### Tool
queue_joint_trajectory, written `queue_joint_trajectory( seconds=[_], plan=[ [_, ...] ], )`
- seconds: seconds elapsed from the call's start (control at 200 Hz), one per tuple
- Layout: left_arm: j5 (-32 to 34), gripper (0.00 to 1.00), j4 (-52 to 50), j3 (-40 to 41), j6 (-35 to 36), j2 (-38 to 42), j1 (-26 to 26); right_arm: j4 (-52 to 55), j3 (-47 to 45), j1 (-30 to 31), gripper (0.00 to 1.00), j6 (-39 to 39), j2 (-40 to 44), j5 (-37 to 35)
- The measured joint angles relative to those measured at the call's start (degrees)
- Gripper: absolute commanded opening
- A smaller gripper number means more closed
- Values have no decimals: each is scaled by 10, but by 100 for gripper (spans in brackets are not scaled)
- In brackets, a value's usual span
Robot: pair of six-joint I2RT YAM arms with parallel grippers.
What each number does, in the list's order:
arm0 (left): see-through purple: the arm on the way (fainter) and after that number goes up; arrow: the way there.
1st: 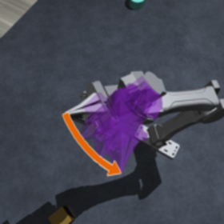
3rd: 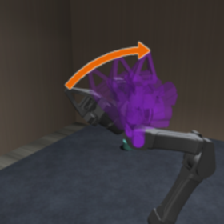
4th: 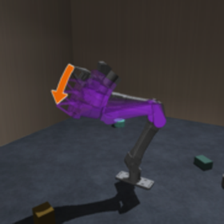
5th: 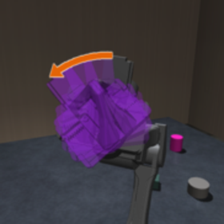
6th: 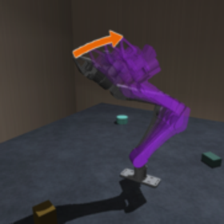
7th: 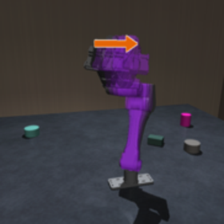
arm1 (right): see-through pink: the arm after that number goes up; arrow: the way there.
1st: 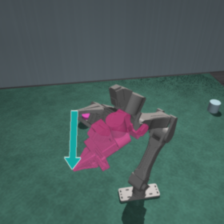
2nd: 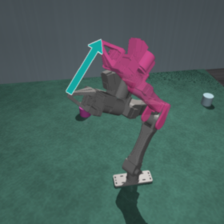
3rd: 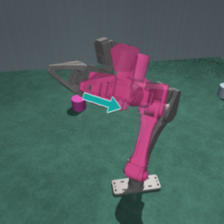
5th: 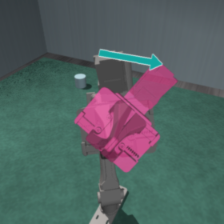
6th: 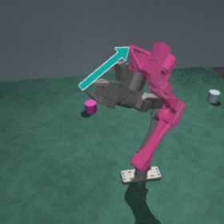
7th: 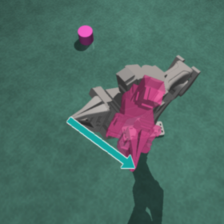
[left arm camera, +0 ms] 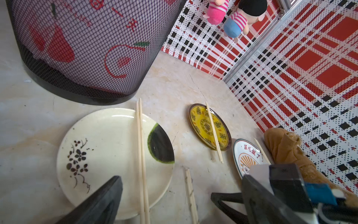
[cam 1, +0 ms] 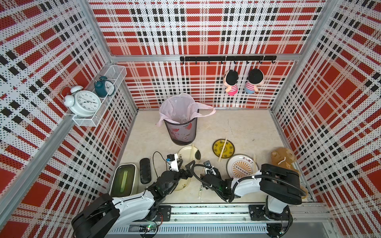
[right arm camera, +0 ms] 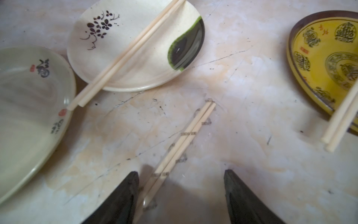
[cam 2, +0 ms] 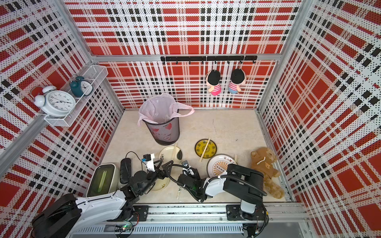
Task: Remove the packaging of disposable chopsticks
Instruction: Move the disposable chopsticks to the center of the board.
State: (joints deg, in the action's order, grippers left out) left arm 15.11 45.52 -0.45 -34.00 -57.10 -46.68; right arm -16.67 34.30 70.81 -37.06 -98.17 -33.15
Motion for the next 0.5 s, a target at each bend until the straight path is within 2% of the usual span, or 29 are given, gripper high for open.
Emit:
queue_joint_trajectory(
  seconds=[0.291,0.501],
  plan=[
    [9,98,4,0,4,-14,-14,-8,-40,-12,70,19,65,45],
    [9,98,8,0,6,-14,-26,7,-37,-3,65,-13,71,57]
  ],
)
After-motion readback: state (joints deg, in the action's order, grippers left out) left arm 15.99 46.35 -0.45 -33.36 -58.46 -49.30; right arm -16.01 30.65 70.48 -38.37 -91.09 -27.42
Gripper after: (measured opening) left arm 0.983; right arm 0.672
